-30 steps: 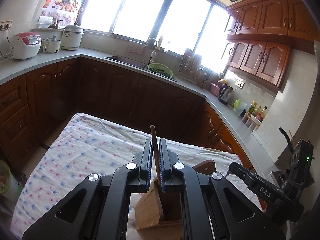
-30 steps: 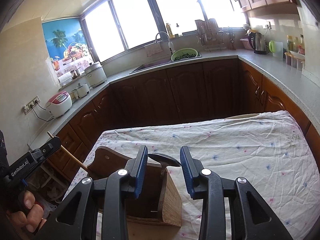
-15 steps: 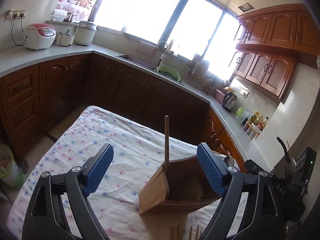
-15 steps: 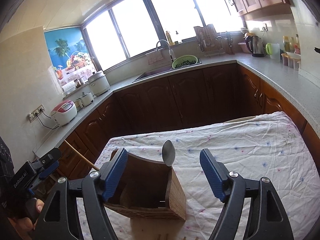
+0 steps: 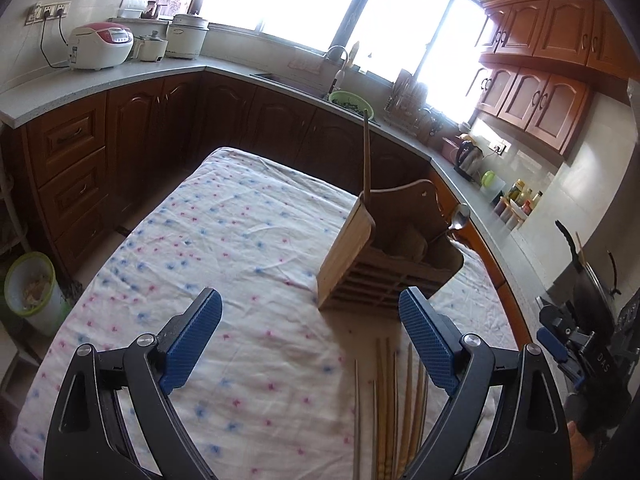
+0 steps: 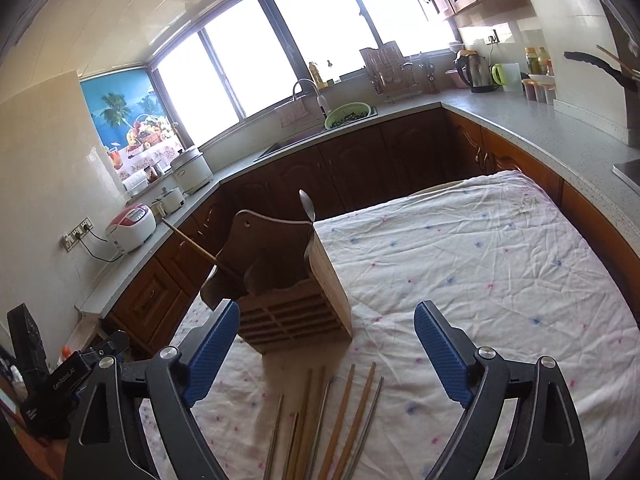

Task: Organize utensils
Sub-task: 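Move both open tools back toward the remaining chopsticks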

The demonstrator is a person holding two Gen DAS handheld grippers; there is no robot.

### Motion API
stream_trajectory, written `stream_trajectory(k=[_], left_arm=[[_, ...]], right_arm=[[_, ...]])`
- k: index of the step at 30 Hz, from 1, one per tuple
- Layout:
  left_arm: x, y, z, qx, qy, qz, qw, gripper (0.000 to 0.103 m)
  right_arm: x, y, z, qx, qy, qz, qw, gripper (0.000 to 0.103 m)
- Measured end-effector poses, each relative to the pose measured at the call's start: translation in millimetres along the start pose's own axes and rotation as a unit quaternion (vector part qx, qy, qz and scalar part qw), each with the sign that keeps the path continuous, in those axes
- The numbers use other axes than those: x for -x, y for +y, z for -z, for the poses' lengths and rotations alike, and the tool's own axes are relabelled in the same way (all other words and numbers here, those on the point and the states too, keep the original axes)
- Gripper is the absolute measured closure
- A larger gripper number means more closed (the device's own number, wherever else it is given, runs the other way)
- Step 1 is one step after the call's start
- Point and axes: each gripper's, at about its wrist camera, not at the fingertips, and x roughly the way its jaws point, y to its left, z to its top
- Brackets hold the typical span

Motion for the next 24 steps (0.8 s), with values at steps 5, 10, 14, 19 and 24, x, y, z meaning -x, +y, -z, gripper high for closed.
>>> stream_trajectory(k=[5,10,14,19,24], left_arm=[[13.2,-2.0,21.6,-0.019,0.022,-0.005,0.9996,0.011],[18.9,-4.8,42.7,-0.037,0.043,-0.004,0.9984,0.011],[22.5,-6.6,54.2,-0.041,0.053,-0.008,0.9977,0.011],[25.5,-11.9,65.5,-0.065,0.051,-0.018,0.9964,0.011],[22.8,-12.8,74.8,-0.068,0.057,-0.026,0.9957,0.011]], right_arm=[[28.0,-5.6,28.0,-0.014,0.006,0.001,1.000,0.012],[42.6,-5.3,53.3,-0.011,0.019,0.008,1.000,0.012],[48.8,-4.7,72.0,-0.002,0.025,0.019,1.000,0.012],[53.9,-4.1,88.0,0.007,0.022,0.030,0.999,0.012],[51.0,-2.9,98.0,0.016,0.038,0.036,0.999,0.011]])
